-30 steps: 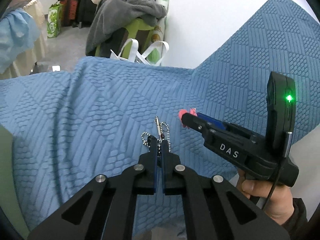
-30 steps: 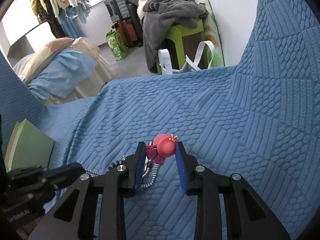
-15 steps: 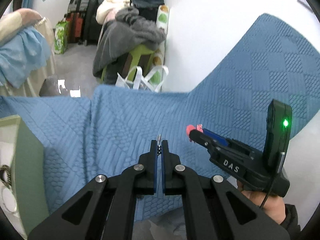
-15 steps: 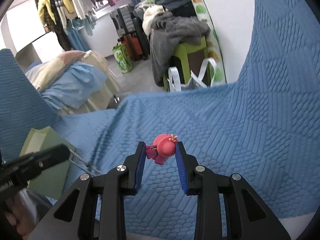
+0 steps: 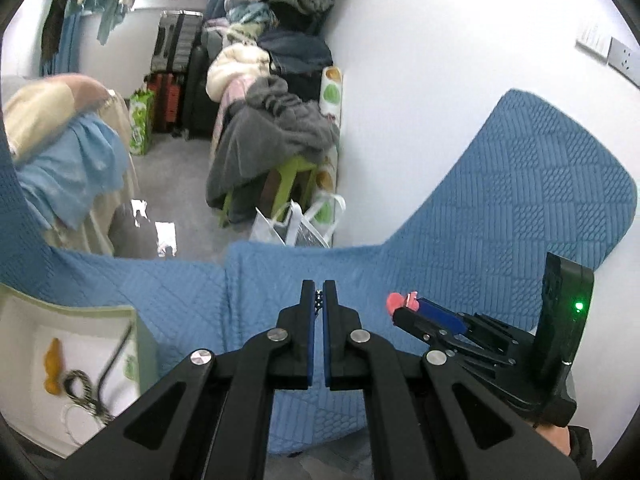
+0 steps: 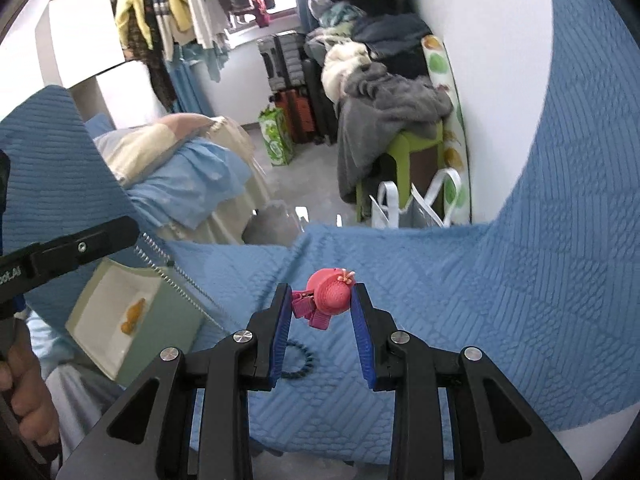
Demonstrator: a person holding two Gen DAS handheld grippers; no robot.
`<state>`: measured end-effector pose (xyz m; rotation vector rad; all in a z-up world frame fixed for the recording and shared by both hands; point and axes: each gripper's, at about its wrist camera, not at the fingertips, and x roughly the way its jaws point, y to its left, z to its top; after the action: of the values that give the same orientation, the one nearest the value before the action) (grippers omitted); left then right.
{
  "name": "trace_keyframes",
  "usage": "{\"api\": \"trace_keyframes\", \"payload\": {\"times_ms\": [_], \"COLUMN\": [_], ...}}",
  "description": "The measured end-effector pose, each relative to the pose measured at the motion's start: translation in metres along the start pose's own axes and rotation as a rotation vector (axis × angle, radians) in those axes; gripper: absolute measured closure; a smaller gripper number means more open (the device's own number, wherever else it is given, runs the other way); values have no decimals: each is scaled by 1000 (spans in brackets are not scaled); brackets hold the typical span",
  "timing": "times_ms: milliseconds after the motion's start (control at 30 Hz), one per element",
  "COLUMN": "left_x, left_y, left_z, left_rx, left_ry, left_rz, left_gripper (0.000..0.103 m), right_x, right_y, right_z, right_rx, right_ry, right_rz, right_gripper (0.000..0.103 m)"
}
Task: Organize jewelry
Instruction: 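Carry the pink keychain and silver chain with both grippers over the box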
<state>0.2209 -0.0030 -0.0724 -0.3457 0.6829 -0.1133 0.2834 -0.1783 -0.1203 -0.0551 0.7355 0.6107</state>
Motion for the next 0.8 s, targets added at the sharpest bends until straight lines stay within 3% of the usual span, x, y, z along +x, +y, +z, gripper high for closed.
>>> {"api": "trace_keyframes", "payload": {"times_ms": [333, 800], "left_x": [-57, -122], "left_y": [27, 88], "left_z": [27, 37], "left_rx": [24, 31], "left_ry": [-81, -101], "left_rz": [65, 228], "left_gripper": [101, 101], "right_x": [-20, -13], "right_y": [65, 179], "right_z": [37, 52], "right_rx": [-102, -208], "right_ry": [-56, -69], "right_rz": [66, 217], "right_gripper": [76, 75]}}
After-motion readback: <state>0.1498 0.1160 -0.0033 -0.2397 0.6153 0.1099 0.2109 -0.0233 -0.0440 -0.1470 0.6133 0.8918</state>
